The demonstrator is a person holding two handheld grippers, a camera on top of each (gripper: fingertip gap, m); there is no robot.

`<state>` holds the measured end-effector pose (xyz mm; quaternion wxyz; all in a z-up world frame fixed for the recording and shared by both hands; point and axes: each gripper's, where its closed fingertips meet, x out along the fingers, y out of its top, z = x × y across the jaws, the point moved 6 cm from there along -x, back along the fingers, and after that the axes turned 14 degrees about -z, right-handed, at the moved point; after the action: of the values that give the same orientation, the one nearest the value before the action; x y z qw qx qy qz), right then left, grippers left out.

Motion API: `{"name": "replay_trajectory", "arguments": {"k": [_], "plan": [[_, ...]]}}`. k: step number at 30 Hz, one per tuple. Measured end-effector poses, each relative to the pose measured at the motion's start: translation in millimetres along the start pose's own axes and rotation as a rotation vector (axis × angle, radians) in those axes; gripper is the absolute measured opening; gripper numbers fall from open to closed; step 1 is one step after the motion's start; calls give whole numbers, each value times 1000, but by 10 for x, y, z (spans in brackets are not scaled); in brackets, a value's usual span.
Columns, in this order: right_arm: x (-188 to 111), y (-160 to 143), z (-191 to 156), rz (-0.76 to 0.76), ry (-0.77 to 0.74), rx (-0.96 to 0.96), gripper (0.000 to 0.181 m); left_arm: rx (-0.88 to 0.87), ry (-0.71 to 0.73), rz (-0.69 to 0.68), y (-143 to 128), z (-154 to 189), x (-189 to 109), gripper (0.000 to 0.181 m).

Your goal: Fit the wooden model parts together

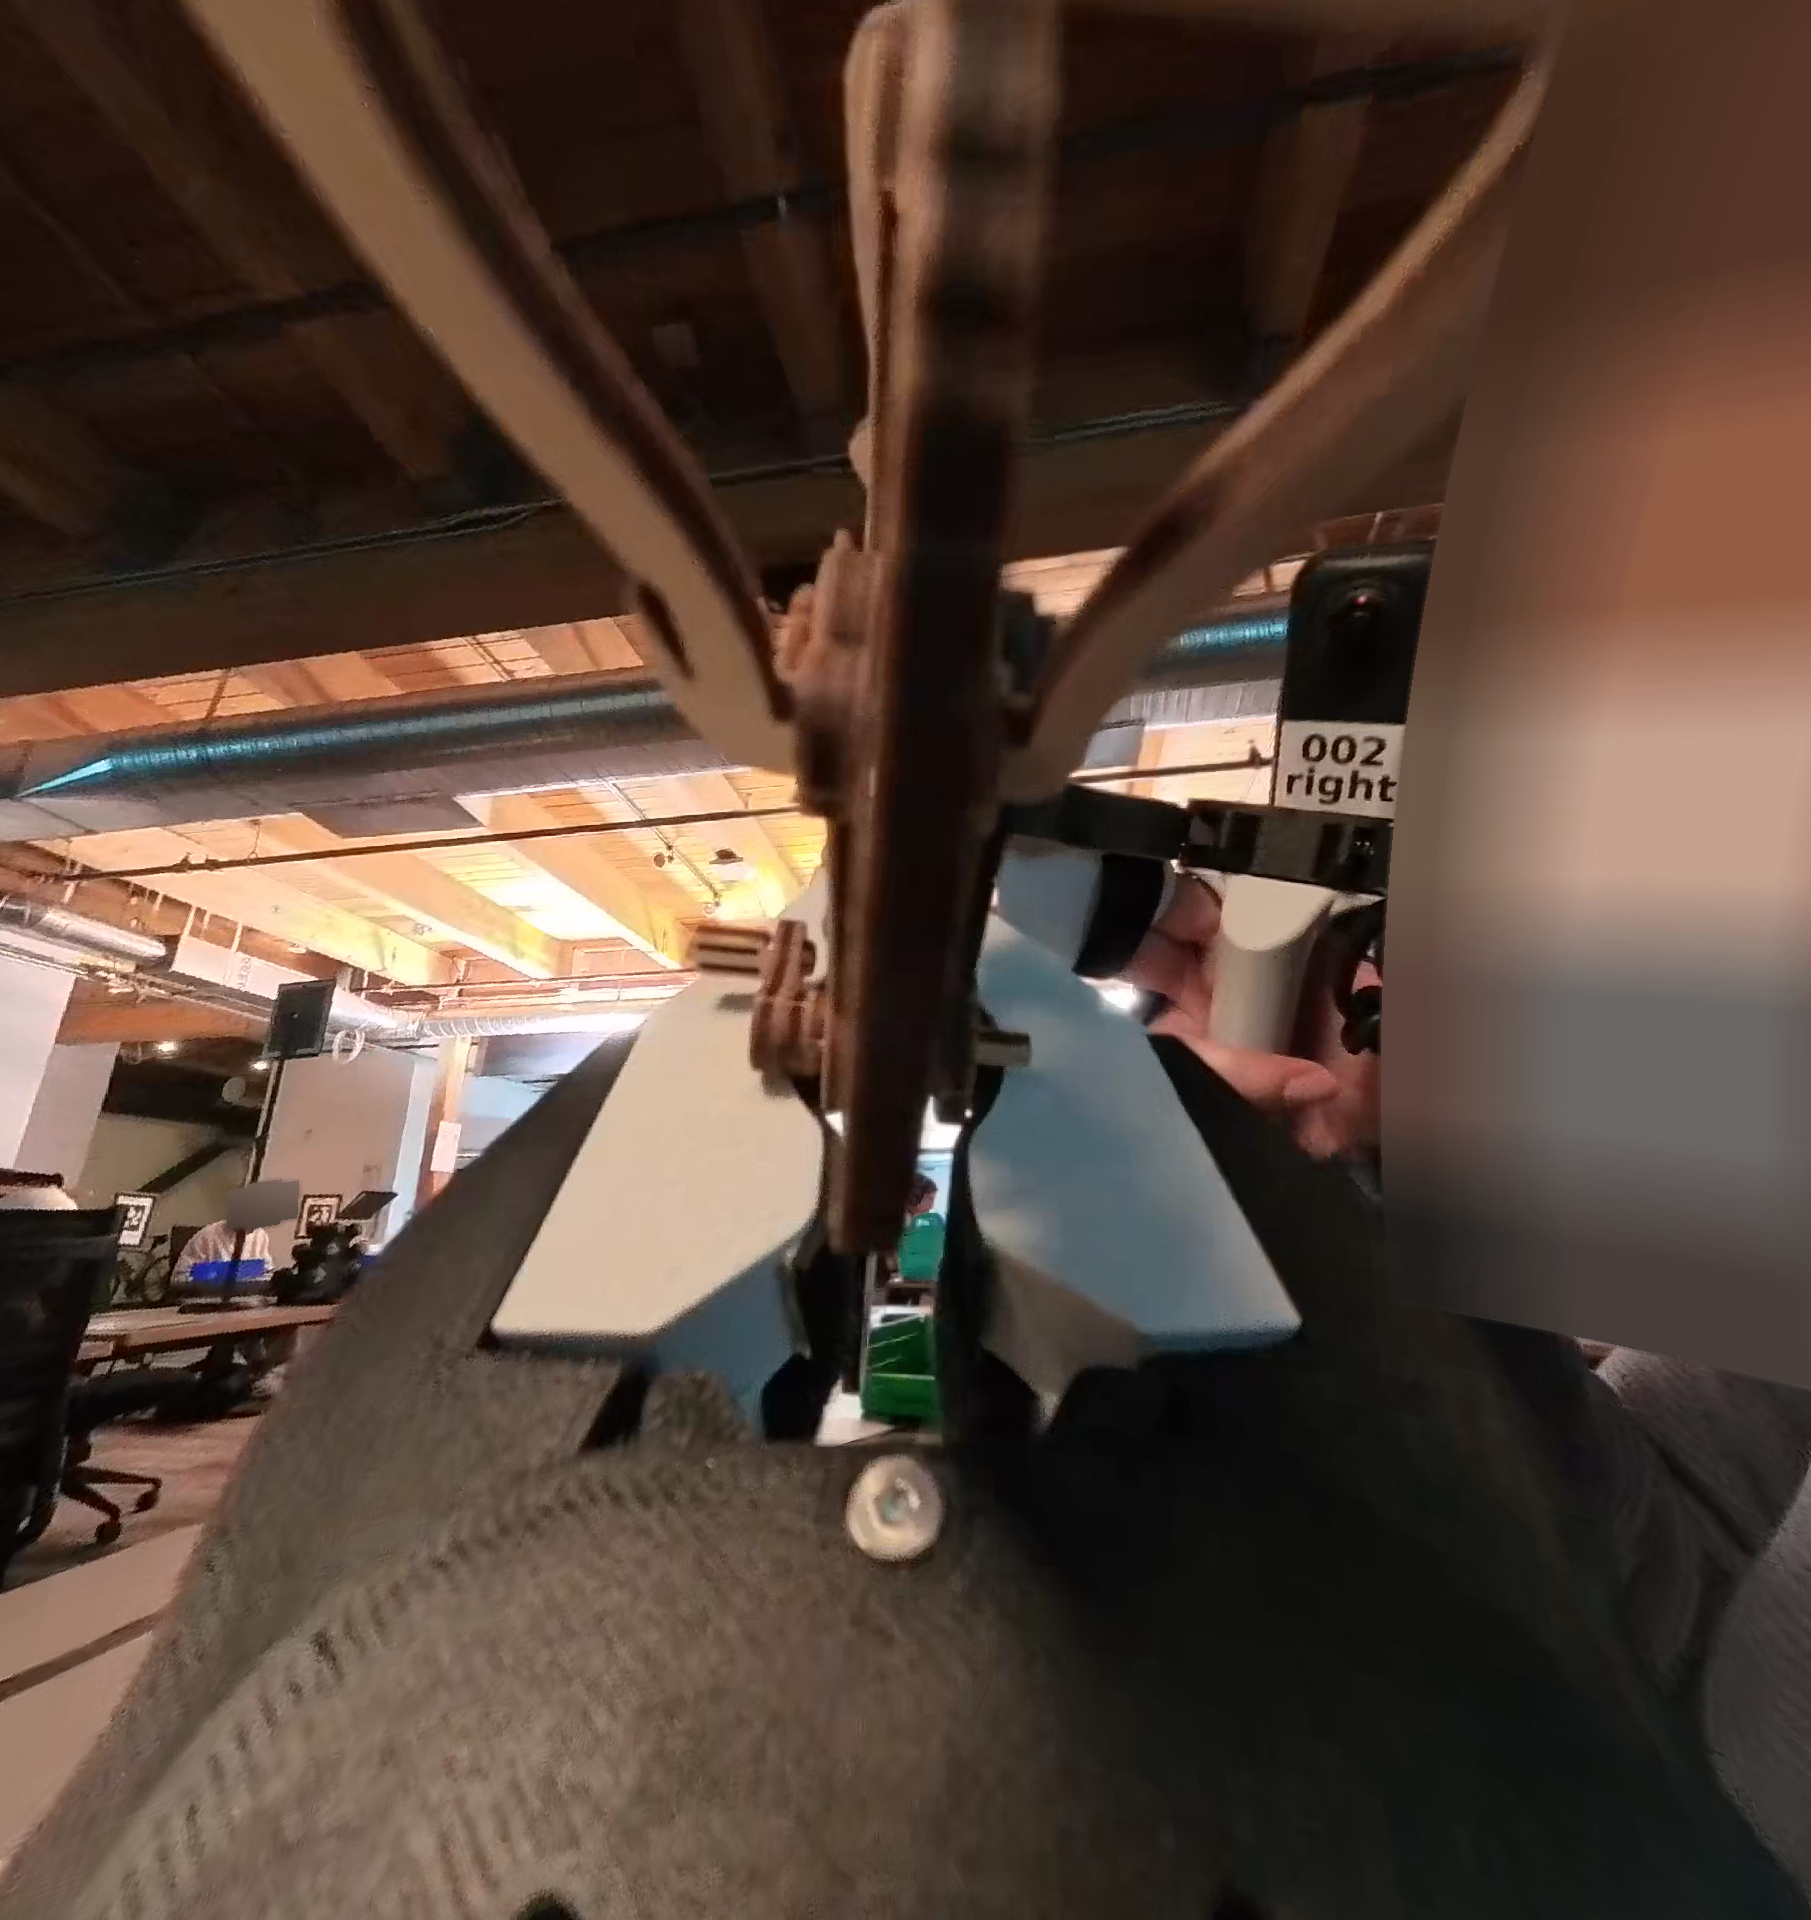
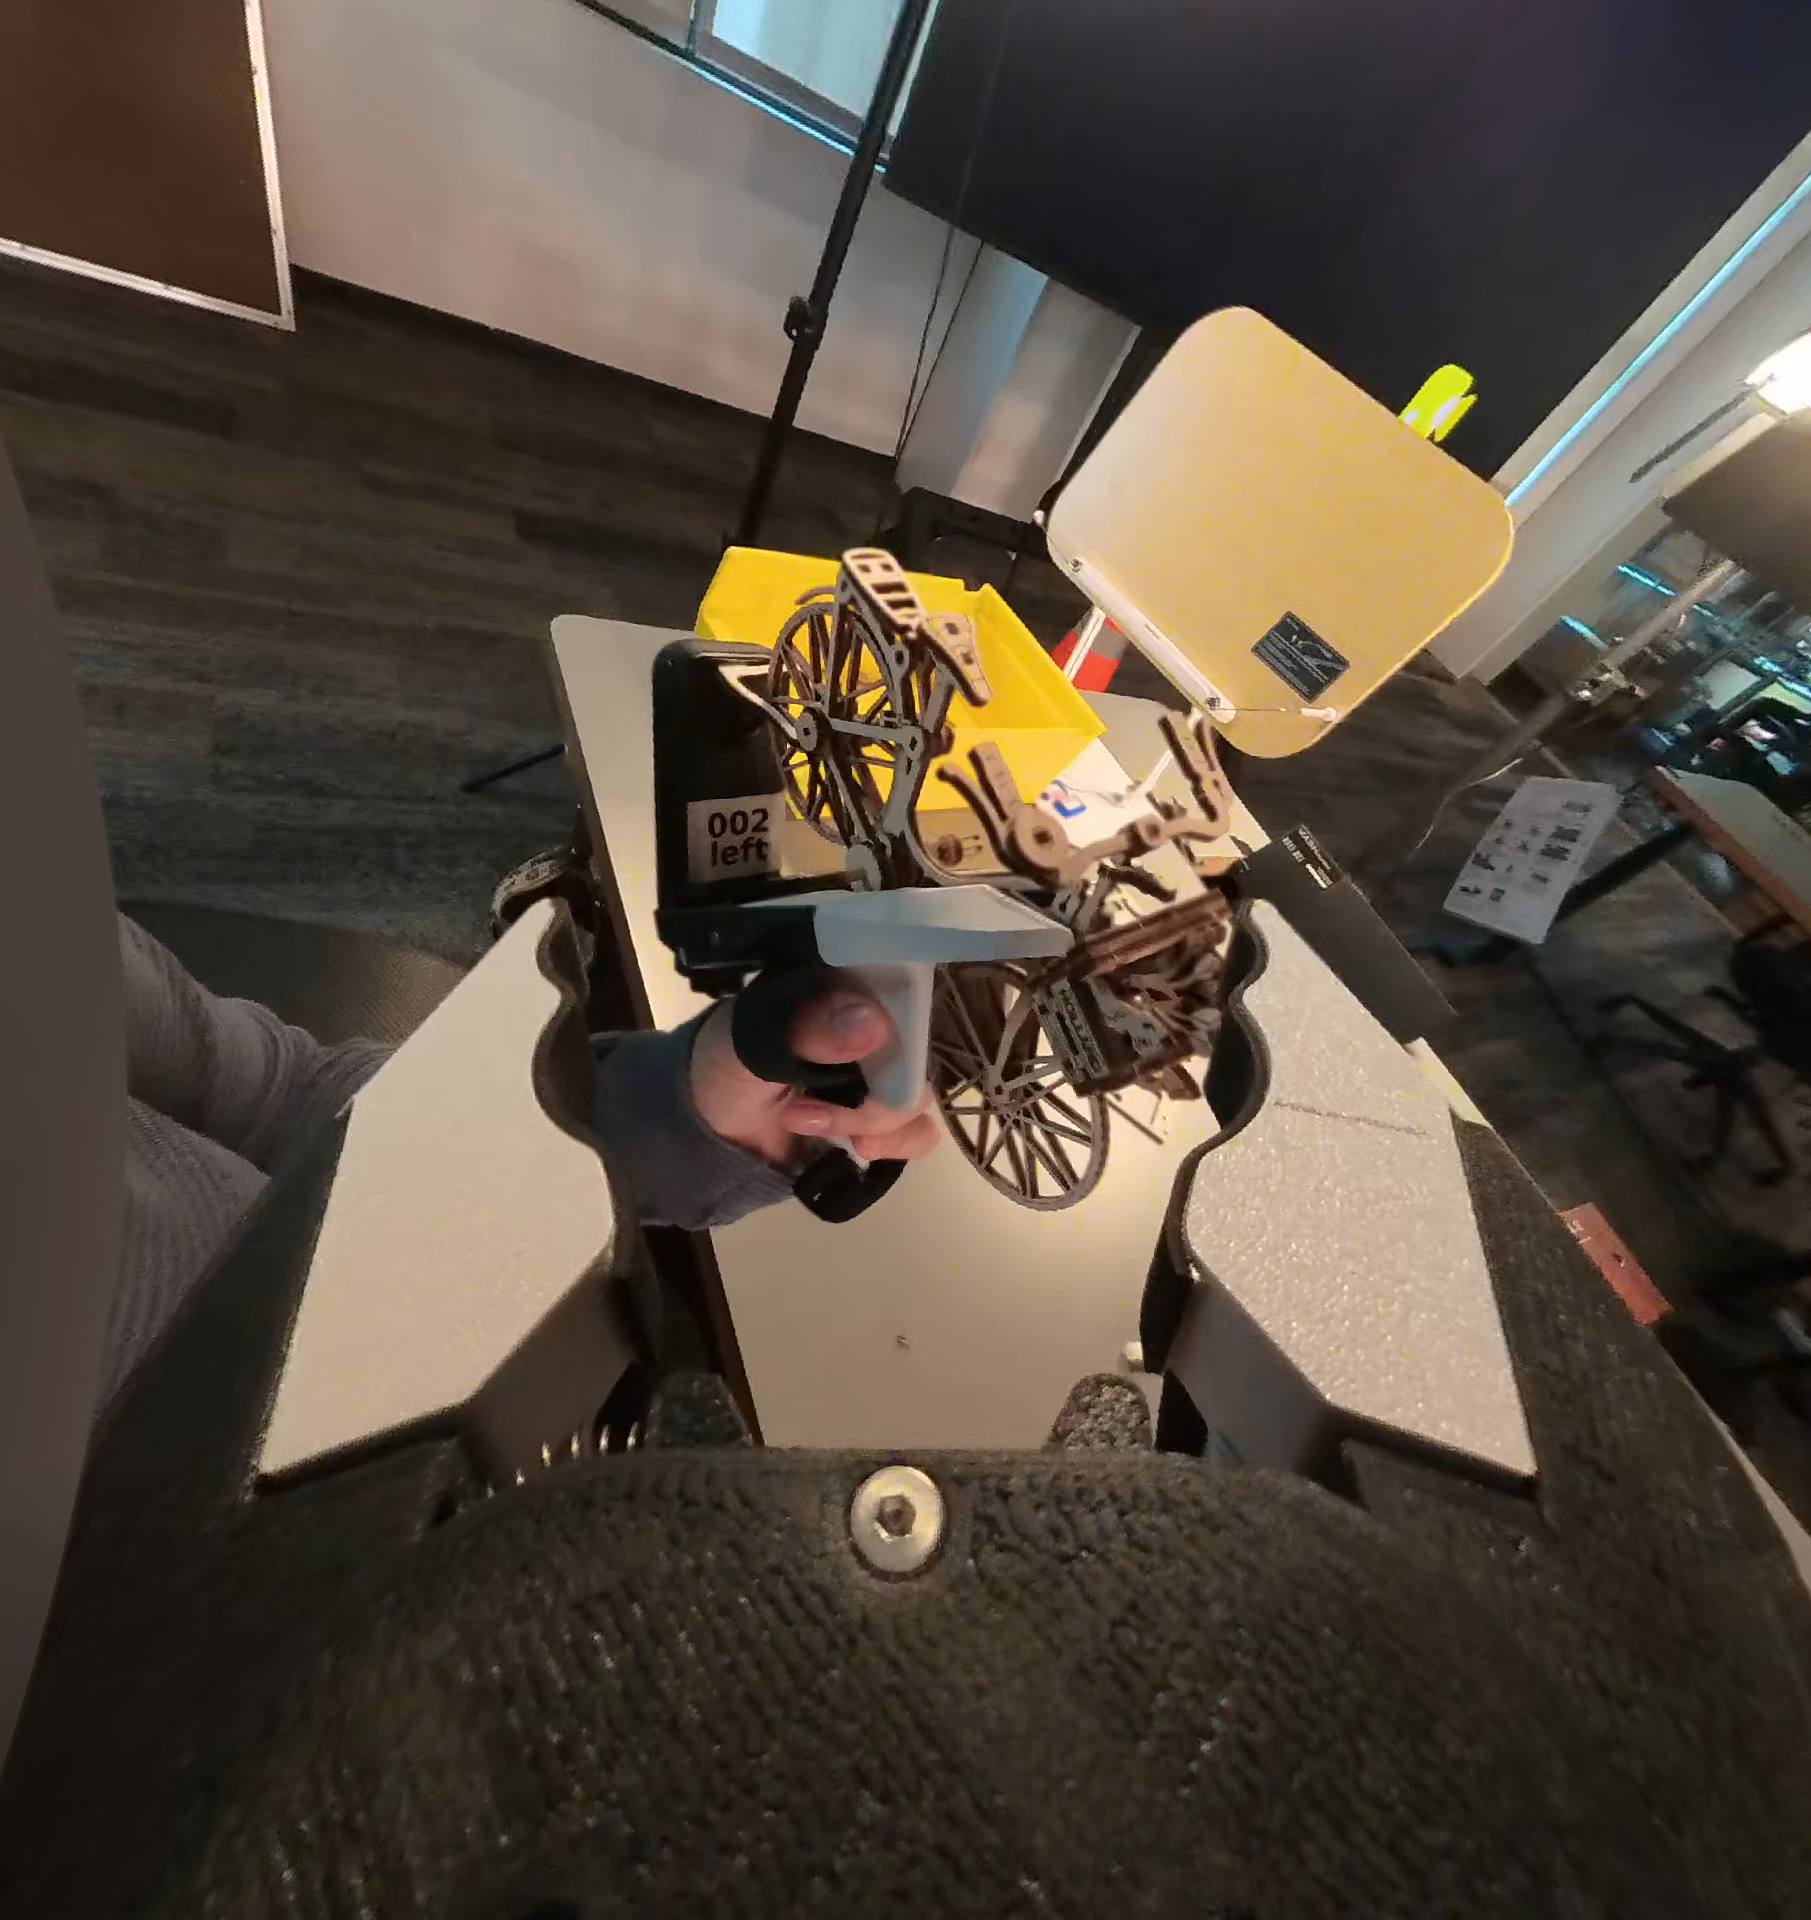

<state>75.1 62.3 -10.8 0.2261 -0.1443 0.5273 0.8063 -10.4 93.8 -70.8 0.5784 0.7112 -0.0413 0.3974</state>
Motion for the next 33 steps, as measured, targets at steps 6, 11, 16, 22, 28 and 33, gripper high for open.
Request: {"name": "replay_trajectory", "arguments": {"k": [6,11,16,22,28,33], "plan": [[-9,29,-75,-19,16,-27,117,31,12,-10,-28,-7,-19,7],[30,19,-98,-53,22,-30,116,51,19,-28,-57,2,-10,7],[52,-3,-94,-85,24,-16,116,75,21,-43,-67,31,10,7],[59,-13,-95,-112,17,6,119,95,37,-51,-76,39,14,7],[60,-10,-84,-118,8,21,118,105,50,-52,-84,43,21,6],[60,-21,-82,-125,8,32,118,118,63,-58,-90,55,32,6]]}}
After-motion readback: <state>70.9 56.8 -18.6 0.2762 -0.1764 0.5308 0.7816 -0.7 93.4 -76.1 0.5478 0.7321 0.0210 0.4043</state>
